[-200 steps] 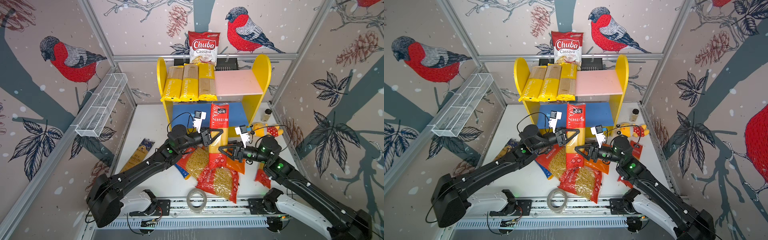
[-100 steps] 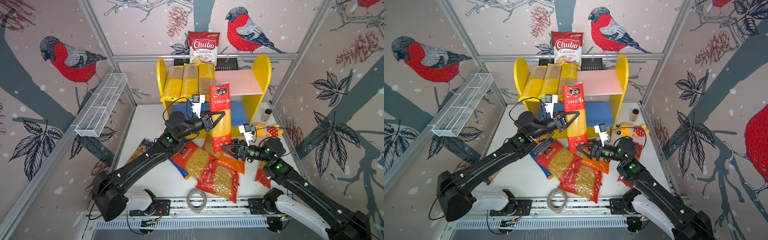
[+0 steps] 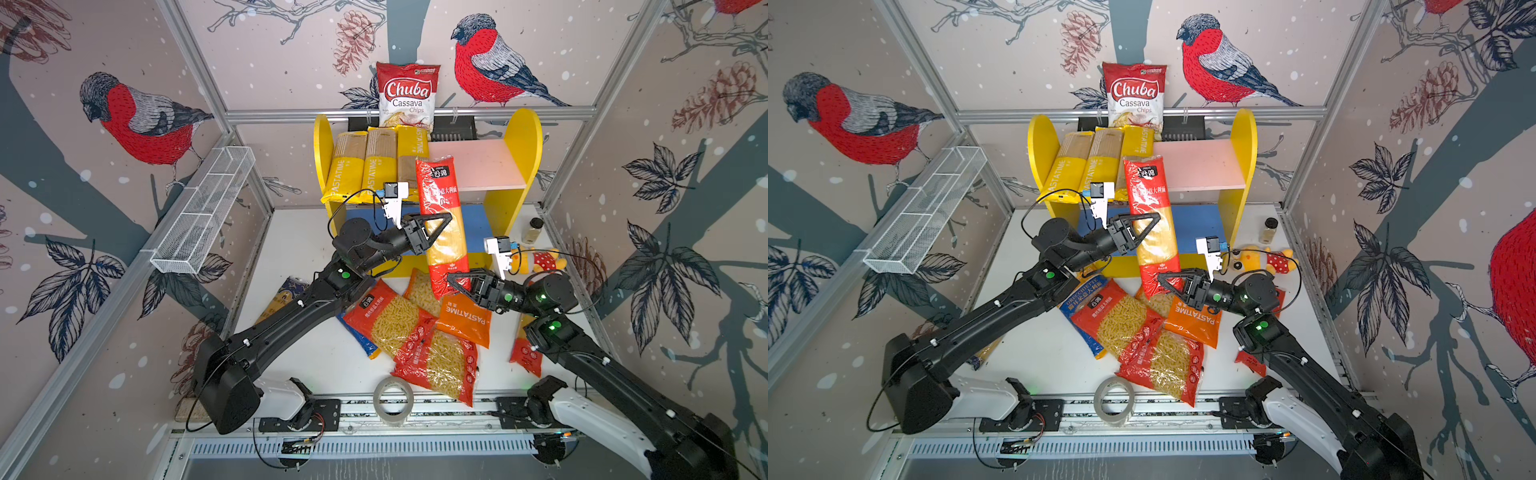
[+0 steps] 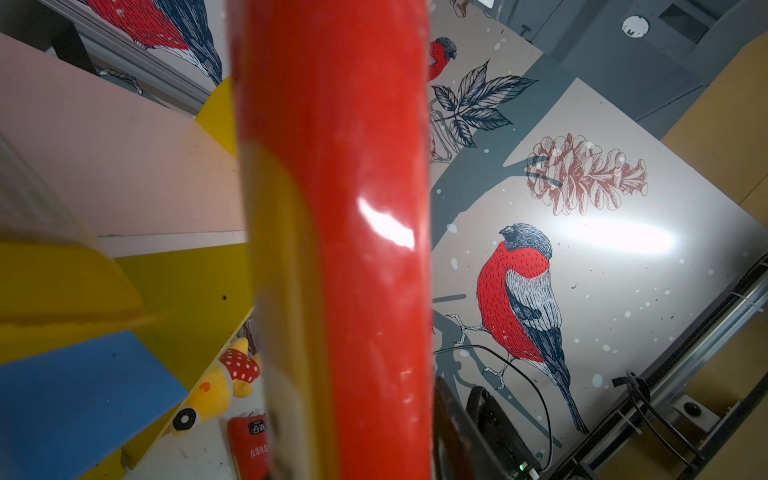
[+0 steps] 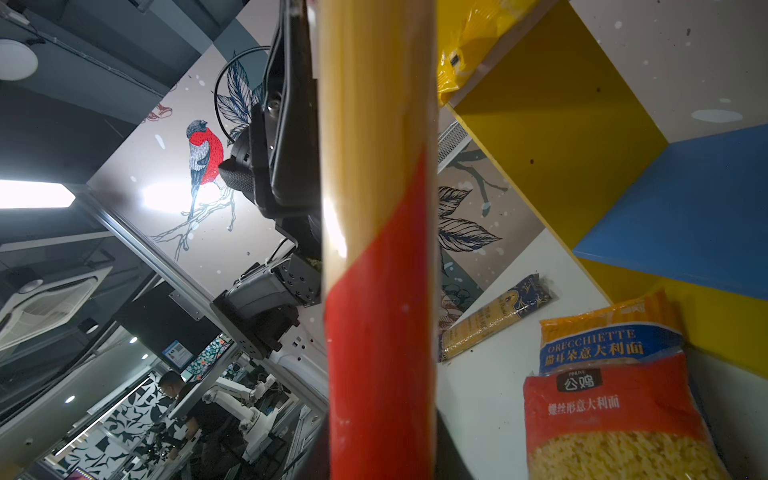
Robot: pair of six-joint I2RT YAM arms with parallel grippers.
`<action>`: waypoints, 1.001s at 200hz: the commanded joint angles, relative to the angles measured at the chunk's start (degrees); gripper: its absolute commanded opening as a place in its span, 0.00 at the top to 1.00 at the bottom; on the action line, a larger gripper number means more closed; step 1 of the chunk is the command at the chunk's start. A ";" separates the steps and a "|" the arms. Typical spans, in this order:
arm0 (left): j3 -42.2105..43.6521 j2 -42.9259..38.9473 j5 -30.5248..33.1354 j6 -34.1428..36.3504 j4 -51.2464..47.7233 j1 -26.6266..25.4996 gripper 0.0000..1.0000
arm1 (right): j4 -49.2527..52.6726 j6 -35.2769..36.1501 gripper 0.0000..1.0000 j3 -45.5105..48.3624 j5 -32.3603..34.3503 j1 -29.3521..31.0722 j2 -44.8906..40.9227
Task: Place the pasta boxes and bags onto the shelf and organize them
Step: 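Set the red package upright on the pink shelf beside the yellow ones and release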
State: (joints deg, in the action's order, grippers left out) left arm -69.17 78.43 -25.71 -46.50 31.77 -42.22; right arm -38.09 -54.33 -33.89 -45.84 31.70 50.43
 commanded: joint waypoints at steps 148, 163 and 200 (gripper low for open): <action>8.80 -11.31 9.47 7.29 -8.83 2.23 0.33 | 19.48 -1.66 0.88 -37.87 10.78 -8.55 22.25; 11.66 -14.27 12.01 8.23 -10.98 2.23 0.33 | 23.87 -1.42 0.90 -40.50 10.42 -9.31 24.45; 20.48 -19.57 15.15 7.41 -12.73 2.23 0.33 | 30.33 -0.81 0.91 -45.43 7.57 -11.52 28.75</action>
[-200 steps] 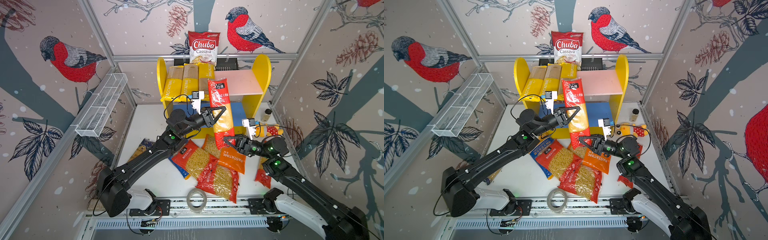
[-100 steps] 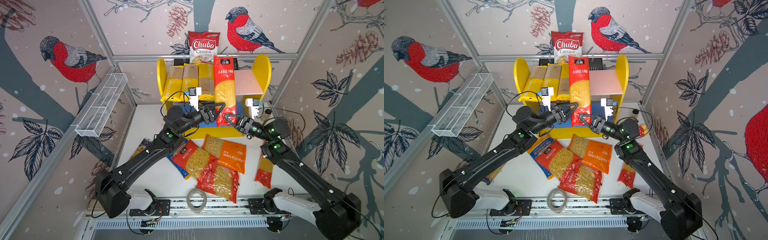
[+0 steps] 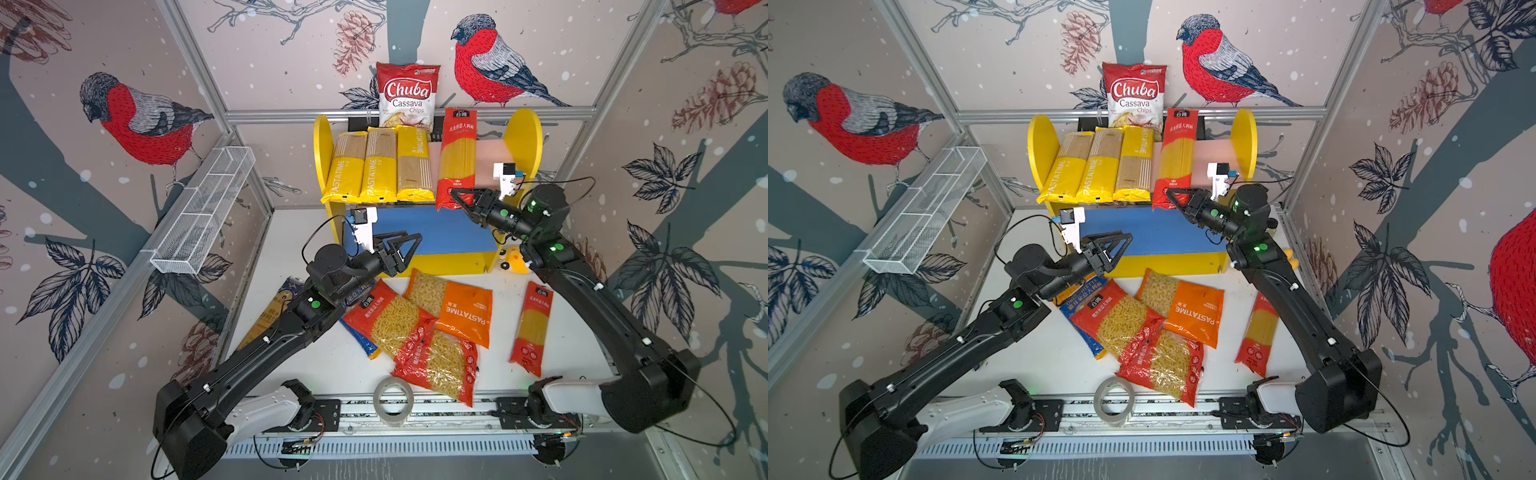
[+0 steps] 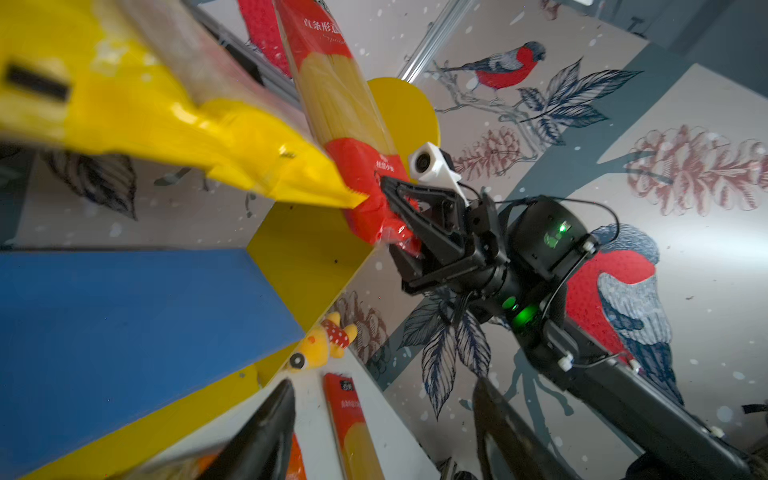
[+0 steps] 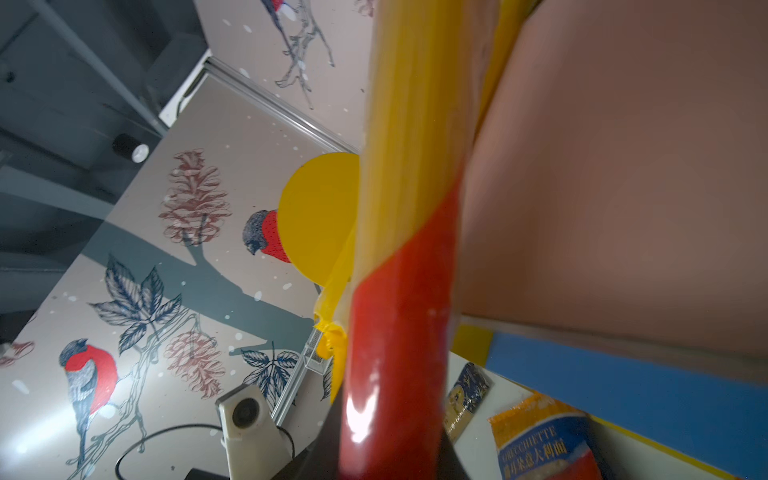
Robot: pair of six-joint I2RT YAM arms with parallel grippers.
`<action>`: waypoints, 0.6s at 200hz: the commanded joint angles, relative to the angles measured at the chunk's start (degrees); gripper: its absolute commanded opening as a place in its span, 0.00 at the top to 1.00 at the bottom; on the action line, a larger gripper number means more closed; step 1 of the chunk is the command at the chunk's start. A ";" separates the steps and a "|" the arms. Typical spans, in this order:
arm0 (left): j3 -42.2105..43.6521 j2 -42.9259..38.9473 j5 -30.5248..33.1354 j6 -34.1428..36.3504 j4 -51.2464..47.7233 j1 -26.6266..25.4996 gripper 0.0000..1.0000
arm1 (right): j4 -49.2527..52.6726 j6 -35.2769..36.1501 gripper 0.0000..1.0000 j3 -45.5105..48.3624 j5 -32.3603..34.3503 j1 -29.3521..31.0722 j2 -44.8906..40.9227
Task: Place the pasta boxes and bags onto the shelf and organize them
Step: 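Set the red package upright on the pink shelf beside the yellow ones and release, then withdraw both grippers from the shelf and lower them toward the table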
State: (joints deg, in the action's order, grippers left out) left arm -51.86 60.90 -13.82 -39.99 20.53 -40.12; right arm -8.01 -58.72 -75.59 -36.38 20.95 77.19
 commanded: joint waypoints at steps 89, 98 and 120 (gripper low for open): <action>6.17 0.00 0.91 -2.56 3.48 0.04 0.34 | 3.08 3.80 0.48 -6.20 -2.57 -0.68 4.18; 6.54 0.23 0.84 -2.88 3.94 -0.05 0.34 | 3.61 4.27 0.47 -5.67 -1.66 -0.81 3.47; 7.18 0.87 0.66 -3.16 4.56 -0.05 0.34 | 2.74 3.87 0.48 -3.60 -0.18 -0.78 2.28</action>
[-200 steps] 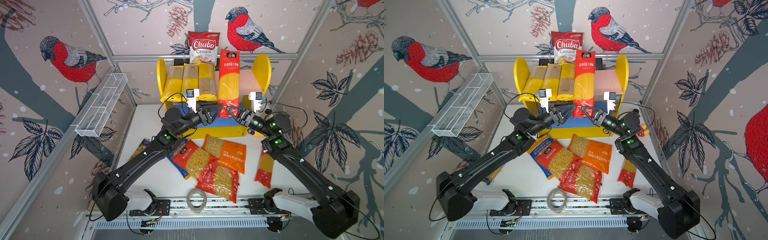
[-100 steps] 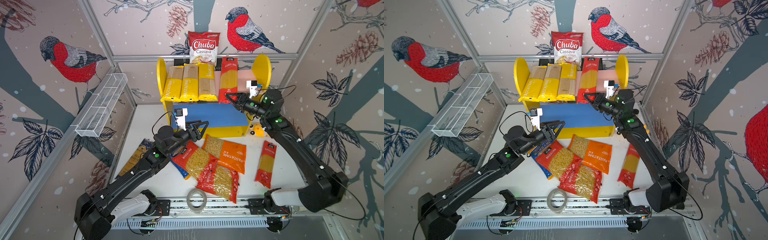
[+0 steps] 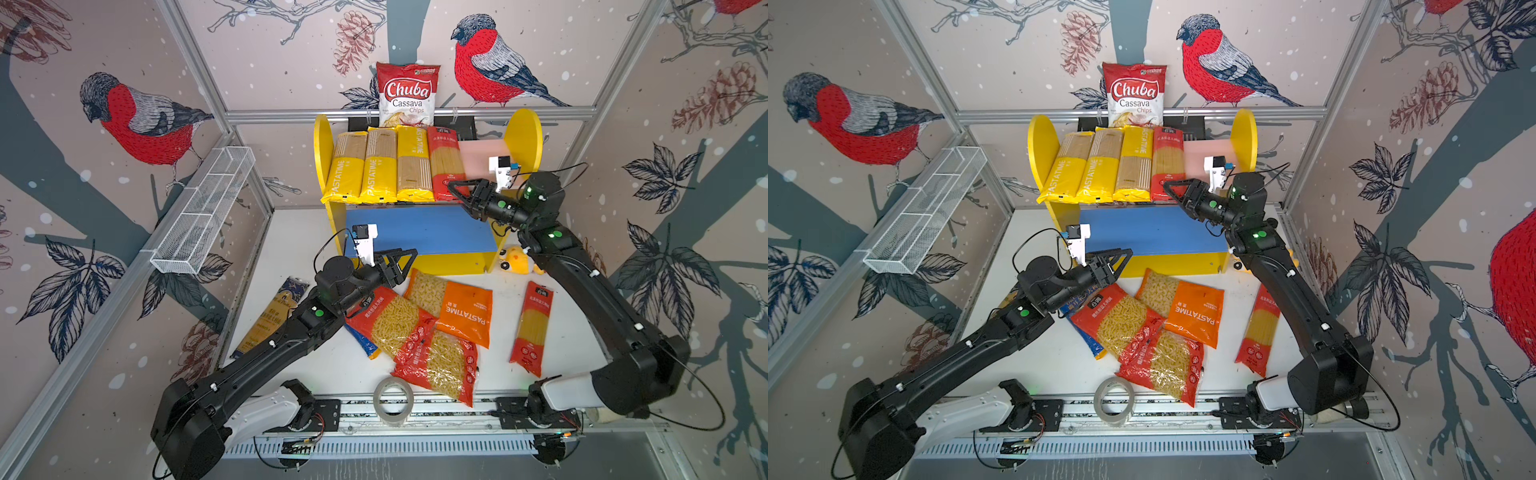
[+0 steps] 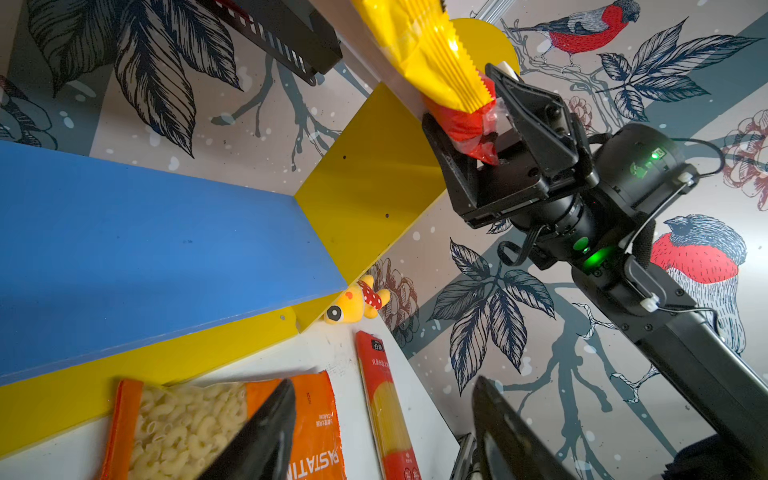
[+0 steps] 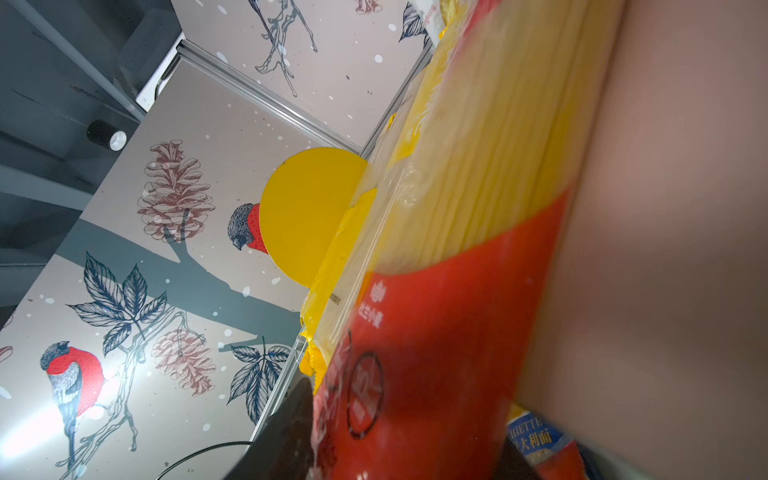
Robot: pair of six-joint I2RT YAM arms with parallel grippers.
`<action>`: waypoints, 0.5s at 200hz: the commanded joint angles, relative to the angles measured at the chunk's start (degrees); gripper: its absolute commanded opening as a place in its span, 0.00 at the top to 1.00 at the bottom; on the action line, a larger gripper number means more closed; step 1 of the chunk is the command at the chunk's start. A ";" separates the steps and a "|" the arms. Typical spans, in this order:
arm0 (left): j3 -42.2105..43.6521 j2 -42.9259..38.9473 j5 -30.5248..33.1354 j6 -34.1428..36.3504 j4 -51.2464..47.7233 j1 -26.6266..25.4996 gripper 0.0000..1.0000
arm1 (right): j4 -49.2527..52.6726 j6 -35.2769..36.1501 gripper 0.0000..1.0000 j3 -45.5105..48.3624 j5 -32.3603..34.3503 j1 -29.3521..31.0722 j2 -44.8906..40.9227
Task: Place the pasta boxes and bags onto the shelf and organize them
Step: 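Withdraw both grippers from the shelf and lower them toward the table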
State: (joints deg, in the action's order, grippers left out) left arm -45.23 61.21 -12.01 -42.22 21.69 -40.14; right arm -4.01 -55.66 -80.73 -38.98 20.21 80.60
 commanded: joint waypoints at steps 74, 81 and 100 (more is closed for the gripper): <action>1.18 1.94 -0.91 -1.44 4.48 -1.17 0.34 | -2.42 1.76 0.66 -1.06 2.03 -0.04 2.01; 1.27 2.01 -0.82 -1.38 4.45 -1.17 0.34 | -2.09 2.11 0.66 -1.50 2.24 -0.08 2.16; 1.29 2.33 -0.73 -1.45 4.60 -1.42 0.34 | -2.22 2.29 0.65 -1.50 2.38 -0.24 2.46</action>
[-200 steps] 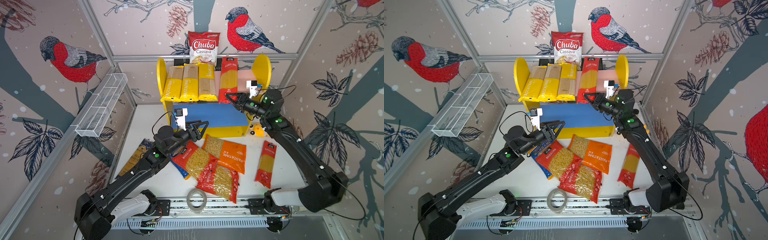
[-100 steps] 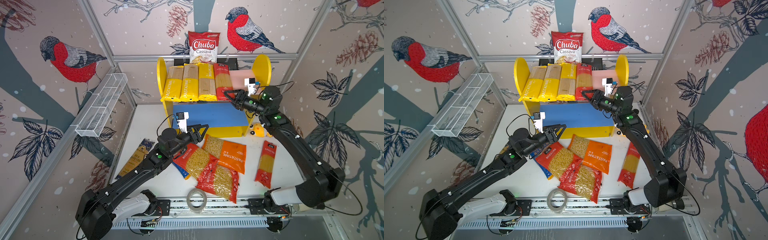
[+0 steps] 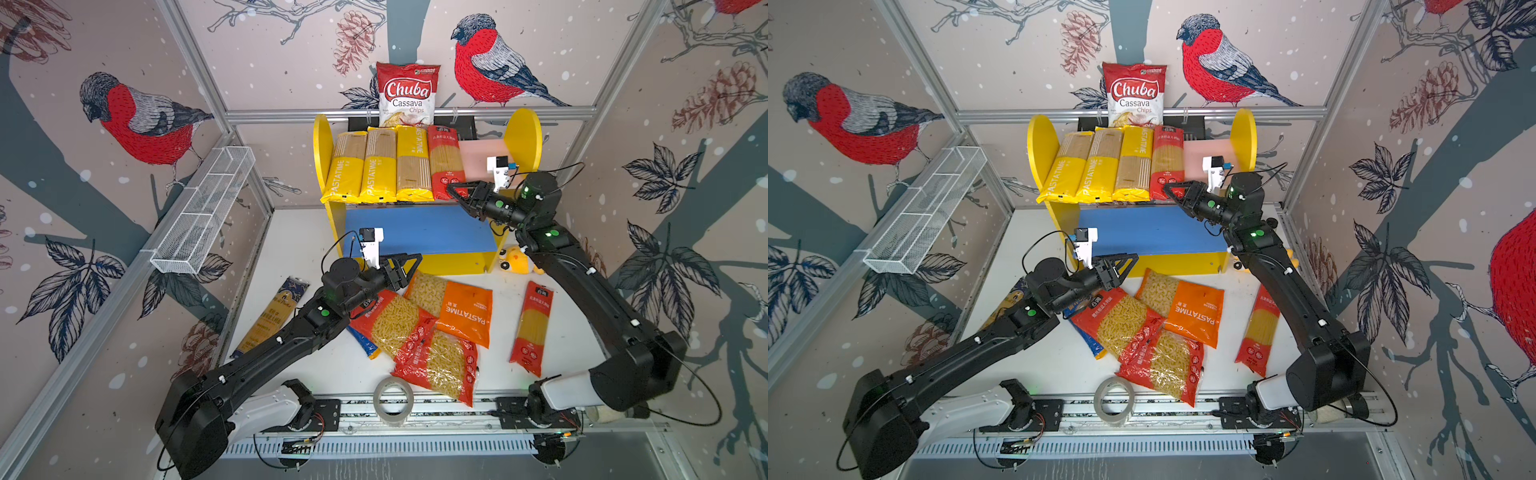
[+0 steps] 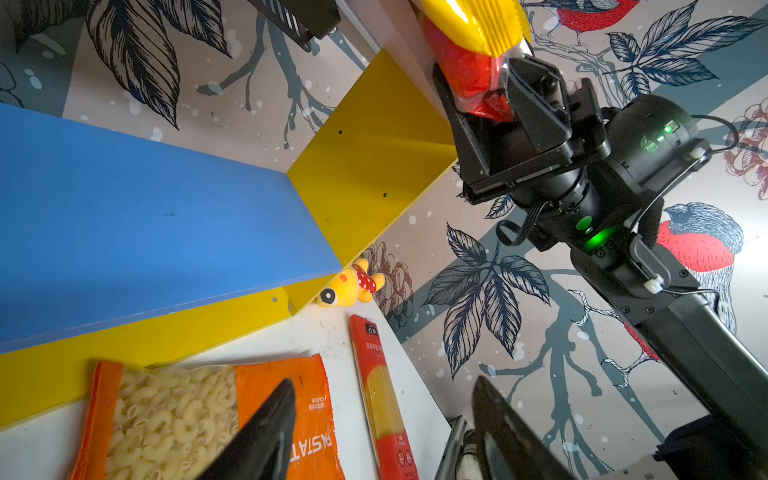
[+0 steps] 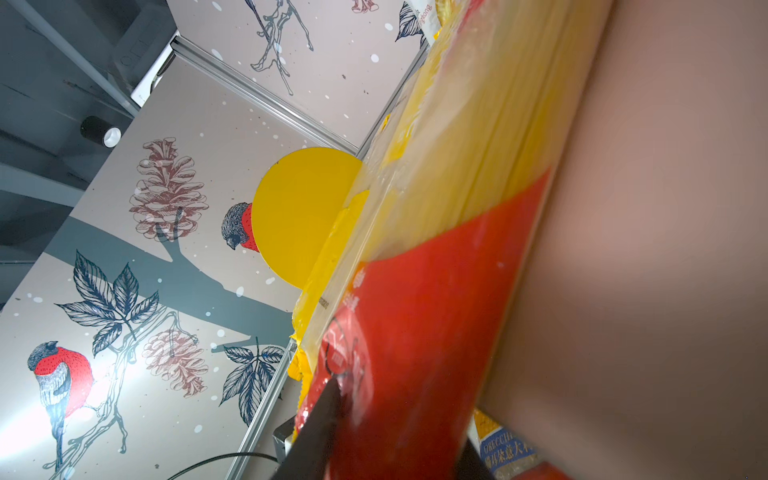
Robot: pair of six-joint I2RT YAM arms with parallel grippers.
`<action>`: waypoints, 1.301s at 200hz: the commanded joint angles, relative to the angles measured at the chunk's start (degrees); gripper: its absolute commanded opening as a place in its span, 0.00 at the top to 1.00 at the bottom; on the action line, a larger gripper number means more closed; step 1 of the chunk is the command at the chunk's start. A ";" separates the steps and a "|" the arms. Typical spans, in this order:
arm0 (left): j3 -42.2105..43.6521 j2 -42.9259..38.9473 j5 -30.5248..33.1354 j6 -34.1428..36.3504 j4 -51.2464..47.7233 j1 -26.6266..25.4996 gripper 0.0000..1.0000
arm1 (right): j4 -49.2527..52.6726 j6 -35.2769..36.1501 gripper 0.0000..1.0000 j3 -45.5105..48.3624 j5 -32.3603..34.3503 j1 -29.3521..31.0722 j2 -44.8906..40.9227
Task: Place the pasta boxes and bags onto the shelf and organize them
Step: 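Withdraw both grippers from the shelf and lower them toward the table, then lower the right gripper onto the red spaghetti package lying near the plush toy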
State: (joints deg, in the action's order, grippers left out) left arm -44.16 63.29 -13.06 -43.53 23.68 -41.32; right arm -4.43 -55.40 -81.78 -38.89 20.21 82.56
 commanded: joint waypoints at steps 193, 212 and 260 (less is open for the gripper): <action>6.56 9.30 13.15 12.23 11.38 -13.76 0.34 | 24.09 17.80 0.26 40.15 20.18 -4.06 -29.68; 5.31 13.01 13.32 12.08 12.44 -15.97 0.34 | 28.97 16.31 0.26 42.02 34.17 -5.92 -26.52; 3.56 19.03 12.01 10.60 13.41 -18.26 0.35 | 28.28 11.40 0.17 45.29 59.23 -7.59 -19.73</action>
State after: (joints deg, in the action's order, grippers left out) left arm -39.86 80.95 -0.95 -32.60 32.77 -59.27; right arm 23.18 -40.97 -37.87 2.85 13.47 60.88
